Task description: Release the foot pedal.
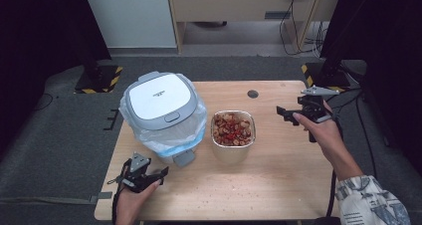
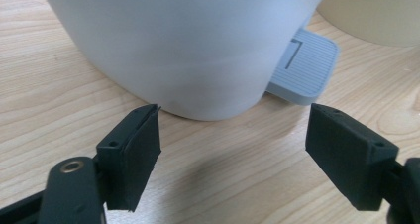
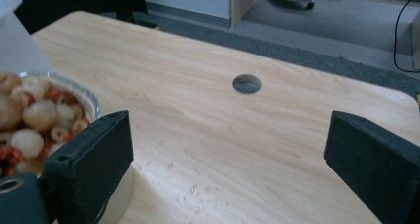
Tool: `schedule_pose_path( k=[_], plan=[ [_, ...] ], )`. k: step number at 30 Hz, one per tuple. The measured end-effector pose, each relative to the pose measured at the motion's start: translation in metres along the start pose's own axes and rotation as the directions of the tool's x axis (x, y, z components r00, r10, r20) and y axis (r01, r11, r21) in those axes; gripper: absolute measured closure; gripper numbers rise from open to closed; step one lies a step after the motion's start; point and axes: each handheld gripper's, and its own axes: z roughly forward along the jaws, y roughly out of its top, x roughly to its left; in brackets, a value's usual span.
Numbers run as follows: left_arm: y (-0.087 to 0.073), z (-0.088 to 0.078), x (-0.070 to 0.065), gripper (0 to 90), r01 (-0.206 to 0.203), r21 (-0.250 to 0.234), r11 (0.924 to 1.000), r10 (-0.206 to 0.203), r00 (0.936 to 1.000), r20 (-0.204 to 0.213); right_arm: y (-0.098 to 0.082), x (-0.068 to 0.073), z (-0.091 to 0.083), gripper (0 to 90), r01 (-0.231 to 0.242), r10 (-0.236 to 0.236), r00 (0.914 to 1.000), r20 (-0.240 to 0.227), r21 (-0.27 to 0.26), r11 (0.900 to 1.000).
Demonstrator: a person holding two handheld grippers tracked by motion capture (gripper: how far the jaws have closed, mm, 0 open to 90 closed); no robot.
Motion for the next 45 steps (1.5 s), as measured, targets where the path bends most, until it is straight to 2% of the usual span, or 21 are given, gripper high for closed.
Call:
schedule_pose_path(
  k=[11, 21, 25, 34, 38, 45],
  plan=[
    [-0.002, 0.005, 0.003, 16.5, -0.006, 0.02, 0.9998, 0.006, 0.9999, 0.008, -0.043, 0.007, -0.012, 5.8, 0.0, 0.0, 1.0, -0.002, 0.015, 1.0],
    [-0.003, 0.009, 0.005, 15.1, -0.004, 0.042, 0.9991, 0.004, 0.9999, 0.011, -0.07, 0.015, -0.014, 5.7, -0.003, 0.003, 0.9999, 0.012, 0.035, 0.999],
    [-0.004, 0.01, 0.008, 15.0, 0.003, 0.045, 0.999, -0.004, 1.0, 0.008, -0.082, 0.019, -0.008, 6.0, 0.0, -0.001, 0.9999, 0.012, 0.069, 0.998],
    [-0.006, 0.012, 0.012, 14.7, 0.005, 0.062, 0.9981, -0.005, 1.0, -0.003, -0.099, 0.02, 0.011, 6.8, -0.031, 0.029, 0.9994, 0.021, 0.14, 0.99],
    [-0.007, 0.015, 0.014, 13.9, 0.002, 0.081, 0.9967, -0.002, 1.0, 0.001, -0.102, 0.018, 0.02, 6.7, -0.051, 0.046, 0.9983, 0.035, 0.155, 0.987],
    [-0.009, 0.018, 0.017, 13.0, 0.009, 0.091, 0.9958, -0.008, 0.9999, -0.006, -0.099, 0.01, 0.036, 6.6, -0.093, 0.082, 0.9931, 0.084, 0.149, 0.984]
  ],
)
